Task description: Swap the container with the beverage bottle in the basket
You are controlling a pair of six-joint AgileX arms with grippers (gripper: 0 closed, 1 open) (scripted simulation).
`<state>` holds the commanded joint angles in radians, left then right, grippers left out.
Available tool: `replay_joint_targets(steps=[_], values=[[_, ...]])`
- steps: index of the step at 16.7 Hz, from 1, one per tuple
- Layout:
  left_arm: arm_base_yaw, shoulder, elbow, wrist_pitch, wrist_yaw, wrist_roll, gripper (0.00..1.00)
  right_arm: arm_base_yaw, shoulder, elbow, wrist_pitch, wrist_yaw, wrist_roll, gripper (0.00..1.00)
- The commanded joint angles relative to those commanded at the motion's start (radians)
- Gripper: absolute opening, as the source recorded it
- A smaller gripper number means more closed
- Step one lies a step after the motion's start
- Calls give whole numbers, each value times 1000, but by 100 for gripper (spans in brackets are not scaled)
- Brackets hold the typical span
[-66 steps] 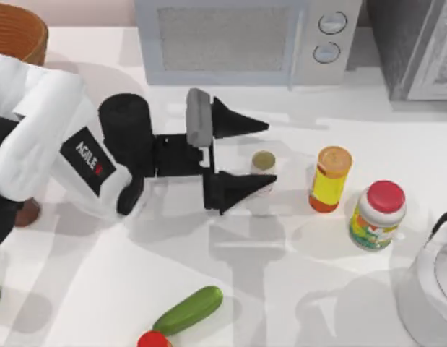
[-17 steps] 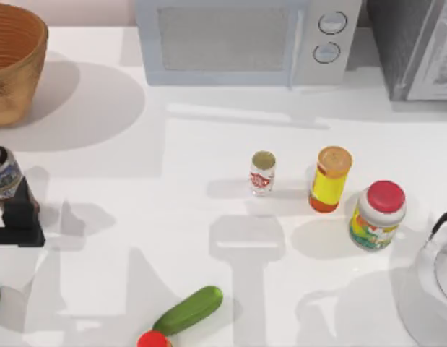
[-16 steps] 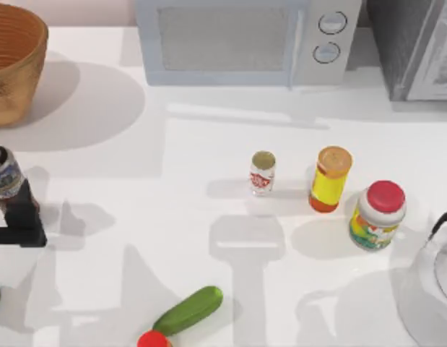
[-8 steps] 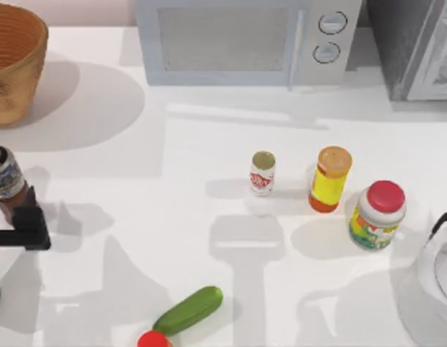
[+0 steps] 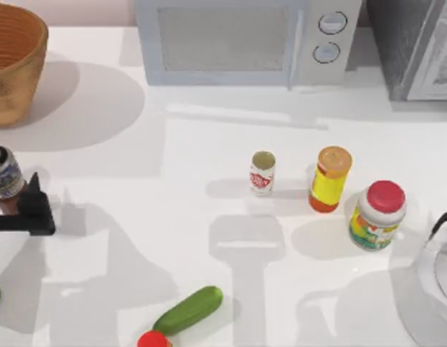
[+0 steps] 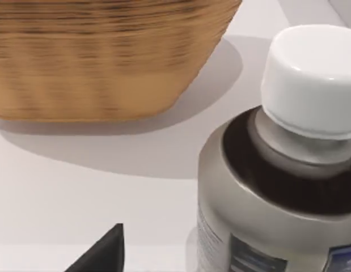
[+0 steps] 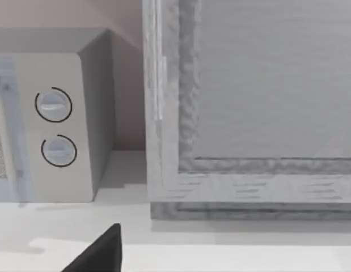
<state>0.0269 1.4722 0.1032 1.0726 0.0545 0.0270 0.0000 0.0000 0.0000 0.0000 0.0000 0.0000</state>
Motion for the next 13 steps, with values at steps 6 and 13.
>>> replay_joint_targets(steps=[6, 13], values=[[-3, 241, 116, 120, 2, 1, 100, 0, 0, 0, 0, 0, 0, 100], [7, 299, 136, 157, 11, 4, 100, 0, 0, 0, 0, 0, 0, 100]])
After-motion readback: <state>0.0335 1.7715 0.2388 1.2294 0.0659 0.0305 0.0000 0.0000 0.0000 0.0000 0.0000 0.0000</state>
